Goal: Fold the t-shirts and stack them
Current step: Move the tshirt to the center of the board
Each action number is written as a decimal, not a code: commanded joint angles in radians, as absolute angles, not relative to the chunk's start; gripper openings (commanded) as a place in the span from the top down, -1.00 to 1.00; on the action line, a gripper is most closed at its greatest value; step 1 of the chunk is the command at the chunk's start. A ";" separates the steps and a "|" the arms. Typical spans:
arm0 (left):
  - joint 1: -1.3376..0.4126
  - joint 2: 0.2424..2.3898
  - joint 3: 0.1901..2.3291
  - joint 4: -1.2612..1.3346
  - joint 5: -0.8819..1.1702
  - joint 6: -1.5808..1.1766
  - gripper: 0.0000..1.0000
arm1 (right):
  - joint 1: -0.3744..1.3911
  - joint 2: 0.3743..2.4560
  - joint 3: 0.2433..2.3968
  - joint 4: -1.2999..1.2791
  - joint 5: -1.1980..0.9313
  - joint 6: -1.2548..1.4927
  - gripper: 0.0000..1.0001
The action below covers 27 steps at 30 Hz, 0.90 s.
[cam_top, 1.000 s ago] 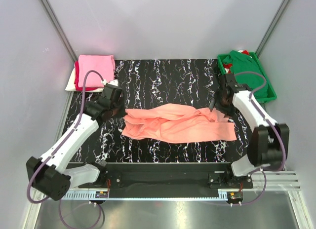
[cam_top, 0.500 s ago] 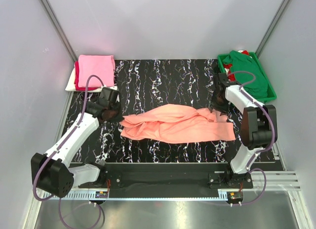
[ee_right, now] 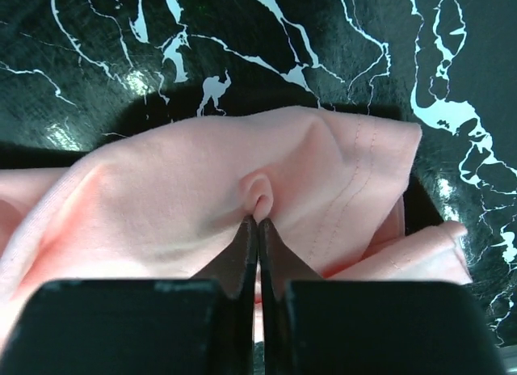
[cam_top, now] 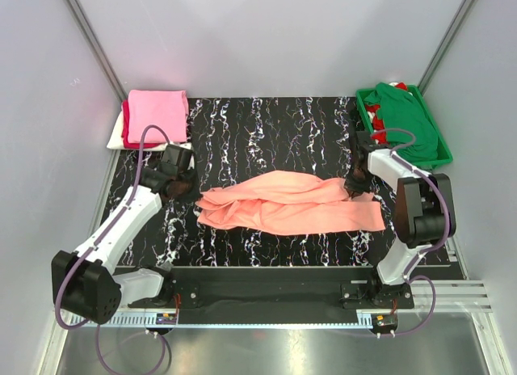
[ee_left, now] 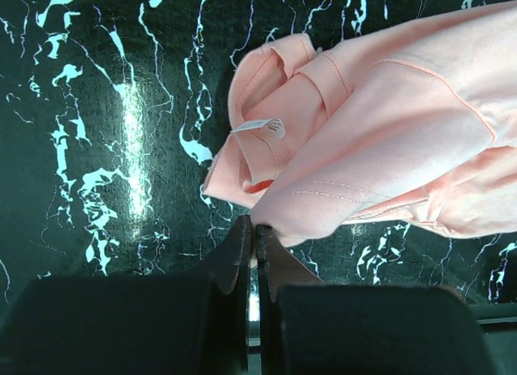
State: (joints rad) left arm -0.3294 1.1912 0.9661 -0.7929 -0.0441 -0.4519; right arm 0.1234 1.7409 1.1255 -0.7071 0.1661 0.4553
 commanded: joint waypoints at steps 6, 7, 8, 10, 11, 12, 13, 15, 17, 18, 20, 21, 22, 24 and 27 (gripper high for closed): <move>-0.319 1.140 1.133 -0.894 -0.060 -0.427 1.00 | 0.121 1.556 1.340 -0.851 0.176 0.457 1.00; -0.319 1.122 1.193 -0.911 -0.063 -0.423 1.00 | 0.121 1.504 1.370 -0.876 0.181 0.459 1.00; -0.319 1.108 1.221 -0.922 -0.061 -0.419 1.00 | 0.121 1.476 1.431 -0.926 0.183 0.459 1.00; -0.319 1.059 1.279 -0.951 -0.054 -0.402 1.00 | 0.121 1.387 1.489 -0.975 0.178 0.457 1.00; -0.319 1.043 1.345 -0.963 -0.052 -0.396 1.00 | 0.121 1.356 1.543 -1.024 0.170 0.460 1.00; -0.319 1.028 1.377 -0.988 -0.049 -0.379 1.00 | 0.121 1.323 1.564 -1.044 0.167 0.465 1.00; -0.319 0.996 1.406 -1.002 -0.048 -0.373 1.00 | 0.121 1.251 1.586 -1.087 0.164 0.471 1.00; -0.319 0.962 1.509 -1.040 -0.046 -0.353 1.00 | 0.121 1.166 1.618 -1.109 0.149 0.498 1.00; -0.319 0.908 1.572 -1.057 -0.046 -0.339 1.00 | 0.121 1.036 1.629 -1.138 0.104 0.518 1.00; -0.319 0.887 1.627 -1.069 -0.045 -0.325 1.00 | 0.121 0.997 1.634 -1.152 0.095 0.538 1.00; -0.319 0.812 1.666 -1.065 -0.034 -0.308 1.00 | 0.121 0.896 1.649 -1.196 0.078 0.561 1.00; -0.319 0.781 1.689 -1.040 -0.028 -0.301 1.00 | 0.121 0.862 1.651 -1.200 0.069 0.578 1.00; -0.321 0.725 1.695 -1.025 -0.015 -0.292 1.00 | 0.123 0.804 1.655 -1.201 0.066 0.584 1.00; -0.321 0.671 1.703 -0.973 -0.011 -0.272 1.00 | 0.121 0.756 1.684 -1.190 0.071 0.594 1.00; -0.321 0.623 1.739 -0.942 -0.067 -0.249 1.00 | 0.121 0.748 1.761 -1.157 0.110 0.583 1.00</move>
